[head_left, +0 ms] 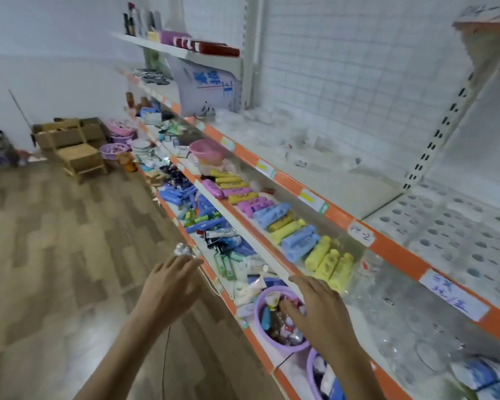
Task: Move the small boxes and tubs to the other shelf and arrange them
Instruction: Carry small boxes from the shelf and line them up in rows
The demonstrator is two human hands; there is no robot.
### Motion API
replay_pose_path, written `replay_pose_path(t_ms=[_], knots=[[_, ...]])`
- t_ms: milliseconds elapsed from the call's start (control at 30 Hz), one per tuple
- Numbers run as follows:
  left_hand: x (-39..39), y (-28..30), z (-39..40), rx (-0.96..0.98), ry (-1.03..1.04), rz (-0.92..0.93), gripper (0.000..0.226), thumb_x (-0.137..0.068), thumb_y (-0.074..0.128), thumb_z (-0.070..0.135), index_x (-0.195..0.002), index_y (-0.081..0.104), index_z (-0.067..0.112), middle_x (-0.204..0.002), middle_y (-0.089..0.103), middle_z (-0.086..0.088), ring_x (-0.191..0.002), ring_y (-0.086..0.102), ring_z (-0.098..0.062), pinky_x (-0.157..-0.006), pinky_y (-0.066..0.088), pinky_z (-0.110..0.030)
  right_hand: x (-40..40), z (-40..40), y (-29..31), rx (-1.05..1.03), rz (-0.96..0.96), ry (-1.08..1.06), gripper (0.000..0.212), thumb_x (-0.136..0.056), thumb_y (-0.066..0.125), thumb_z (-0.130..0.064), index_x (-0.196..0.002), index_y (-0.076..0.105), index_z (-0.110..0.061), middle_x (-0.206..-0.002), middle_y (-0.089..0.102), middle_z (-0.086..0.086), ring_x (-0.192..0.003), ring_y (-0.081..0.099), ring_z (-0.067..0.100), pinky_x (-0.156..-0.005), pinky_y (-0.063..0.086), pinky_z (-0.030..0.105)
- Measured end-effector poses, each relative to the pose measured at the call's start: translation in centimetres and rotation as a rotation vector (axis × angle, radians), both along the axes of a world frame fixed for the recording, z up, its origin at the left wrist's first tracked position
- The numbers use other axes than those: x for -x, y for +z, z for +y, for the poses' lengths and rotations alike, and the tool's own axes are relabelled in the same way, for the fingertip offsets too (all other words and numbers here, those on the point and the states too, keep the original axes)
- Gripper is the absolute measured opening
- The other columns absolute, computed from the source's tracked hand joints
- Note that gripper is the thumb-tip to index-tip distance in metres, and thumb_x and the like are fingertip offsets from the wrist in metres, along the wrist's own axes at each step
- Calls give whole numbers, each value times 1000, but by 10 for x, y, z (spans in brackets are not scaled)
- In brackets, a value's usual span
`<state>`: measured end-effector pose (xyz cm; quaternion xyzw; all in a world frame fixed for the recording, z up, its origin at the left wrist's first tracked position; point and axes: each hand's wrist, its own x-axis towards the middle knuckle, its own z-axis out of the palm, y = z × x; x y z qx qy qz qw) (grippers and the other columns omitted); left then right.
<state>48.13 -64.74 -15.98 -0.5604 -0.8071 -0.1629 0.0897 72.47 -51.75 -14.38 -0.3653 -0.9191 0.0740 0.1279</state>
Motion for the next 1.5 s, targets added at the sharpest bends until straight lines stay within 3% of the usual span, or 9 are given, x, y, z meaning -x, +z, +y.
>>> replay_pose_path(t_ms=[367, 667, 767, 867, 933, 1000, 1133, 1267, 1500], knots=[[196, 7, 21, 5, 54, 32, 44, -70, 43, 45, -97, 67, 21, -89, 68, 4, -79, 67, -19, -65, 54, -29, 211, 42, 5, 32, -5, 109, 56, -92, 31, -53, -143, 26, -29, -145, 32, -16, -133, 27, 4, -106, 26, 22], [290, 8, 107, 30, -45, 26, 46, -71, 41, 47, -98, 68, 22, -89, 69, 6, -78, 68, -15, -62, 54, -30, 275, 107, 9, 34, -15, 33, 52, -94, 35, -50, -141, 25, -33, -143, 31, -19, -132, 26, 4, -106, 26, 23], [311, 7, 148, 9, -87, 21, 38, -70, 55, 47, -98, 67, 24, -91, 69, 7, -79, 68, -13, -62, 54, -29, 290, 145, 11, -74, 22, -39, 53, -87, 28, -55, -131, 43, -31, -129, 46, -19, -121, 44, 3, -96, 38, 21], [331, 8, 198, -27, -133, 14, 43, -58, 82, 40, -96, 68, 26, -89, 69, 9, -78, 68, -11, -62, 54, -27, 304, 188, 20, -101, 62, -89, 42, -80, 40, -50, -108, 62, -28, -102, 64, -16, -93, 64, 5, -73, 51, 20], [346, 15, 235, -32, -155, 41, 34, -66, 68, 45, -94, 67, 26, -88, 68, 11, -76, 67, -9, -61, 53, -25, 312, 223, 29, -89, 49, -127, 45, -74, 40, -51, -99, 67, -26, -92, 68, -14, -81, 67, 7, -63, 53, 21], [362, 25, 274, -18, -185, 17, 38, -72, 49, 47, -96, 67, 25, -88, 67, 11, -76, 66, -9, -60, 53, -24, 319, 263, 34, -125, 70, -155, 48, -77, 38, -52, -107, 65, -25, -100, 67, -13, -87, 65, 10, -68, 53, 25], [390, 58, 363, -77, -264, 5, 37, -75, 68, 37, -109, 64, 22, -105, 66, 5, -94, 65, -16, -74, 53, -31, 340, 333, 65, -187, 158, -178, 47, -84, 41, -51, -124, 53, -28, -120, 58, -14, -111, 55, 11, -88, 45, 28], [408, 104, 451, -144, -389, -15, 56, -80, 40, 54, -120, 58, 19, -116, 61, 3, -105, 58, -17, -82, 49, -32, 357, 401, 97, -206, 209, -176, 43, -89, 49, -47, -129, 47, -30, -128, 52, -15, -119, 47, 9, -94, 38, 25], [436, 148, 606, -34, -527, -52, 40, -90, 55, 35, -128, 49, 23, -131, 49, 4, -119, 46, -14, -95, 40, -29, 395, 501, 122, -84, 104, -222, 43, -92, 50, -39, -132, 43, -26, -134, 48, -7, -122, 42, 14, -97, 37, 31]])
